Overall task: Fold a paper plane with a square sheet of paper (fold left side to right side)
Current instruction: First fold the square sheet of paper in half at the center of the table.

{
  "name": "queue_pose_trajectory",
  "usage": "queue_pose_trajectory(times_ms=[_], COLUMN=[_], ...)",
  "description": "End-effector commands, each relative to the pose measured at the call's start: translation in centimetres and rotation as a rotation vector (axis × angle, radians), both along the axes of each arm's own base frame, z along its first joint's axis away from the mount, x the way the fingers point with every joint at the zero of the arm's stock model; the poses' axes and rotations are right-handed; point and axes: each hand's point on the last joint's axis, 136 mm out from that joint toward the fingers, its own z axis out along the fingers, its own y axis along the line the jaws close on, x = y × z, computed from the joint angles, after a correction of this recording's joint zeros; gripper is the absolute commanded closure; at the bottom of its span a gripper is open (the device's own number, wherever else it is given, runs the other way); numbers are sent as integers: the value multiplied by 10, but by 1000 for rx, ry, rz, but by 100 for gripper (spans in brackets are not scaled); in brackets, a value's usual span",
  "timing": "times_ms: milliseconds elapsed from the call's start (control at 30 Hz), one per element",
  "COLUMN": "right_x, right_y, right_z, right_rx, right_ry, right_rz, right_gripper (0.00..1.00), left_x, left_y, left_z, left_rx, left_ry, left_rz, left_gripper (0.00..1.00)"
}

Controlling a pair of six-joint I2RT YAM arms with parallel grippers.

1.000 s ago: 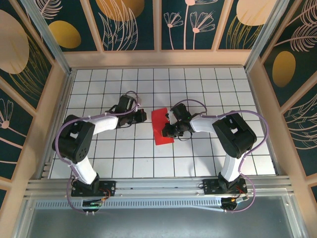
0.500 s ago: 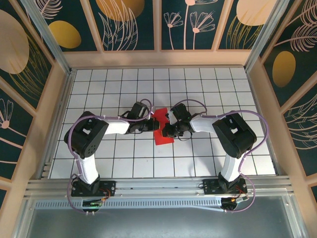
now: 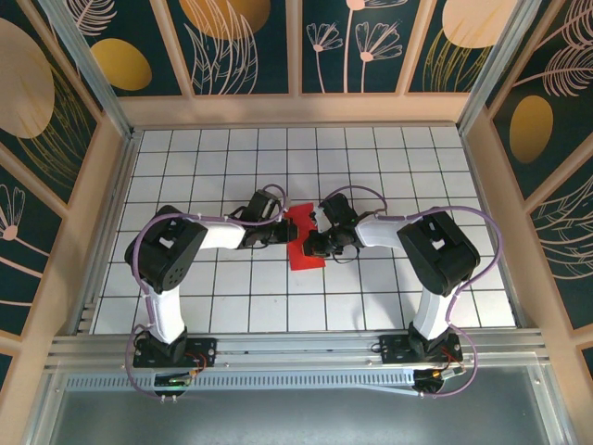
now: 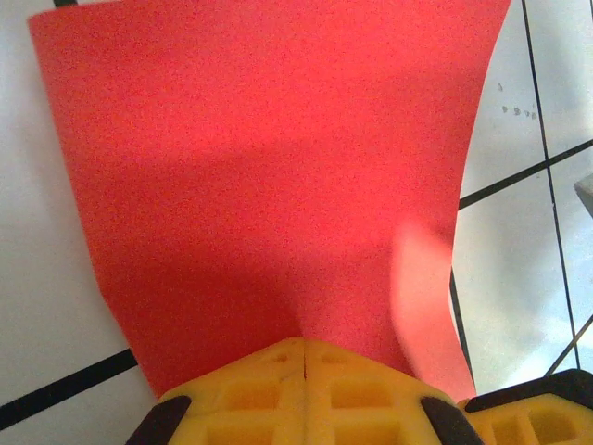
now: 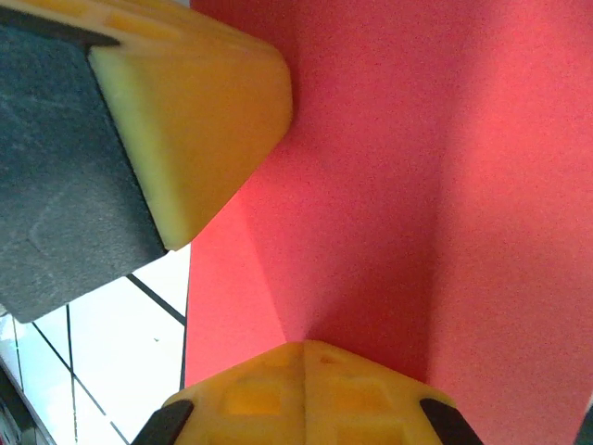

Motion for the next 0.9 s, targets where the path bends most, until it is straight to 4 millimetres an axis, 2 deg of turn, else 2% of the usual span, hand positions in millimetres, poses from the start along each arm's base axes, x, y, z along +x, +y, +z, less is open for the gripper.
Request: queue_pose_trajectory(times_ms=[0, 267, 400, 533, 867], right_x=[-35, -38, -39, -38, -40], right_y=[-50, -53, -53, -52, -52], right_z=[-59, -63, -64, -65, -67], right_rx=[-263, -273, -269, -266, -264], right_ry=[138, 148, 149, 150, 156], right_rz=[-17, -16, -17, -15, -16], right_gripper=[100, 100, 100, 100, 100], left_x=[9, 27, 33, 51, 76], left_y=[14, 29, 37, 38, 46], left_z=[-18, -10, -15, -13, -16], left_rx=[75, 77, 86, 102, 113], left_ry=[10, -16, -11, -30, -41], left_rz=[41, 85, 97, 115, 153], left_gripper=[97, 94, 94, 94, 94])
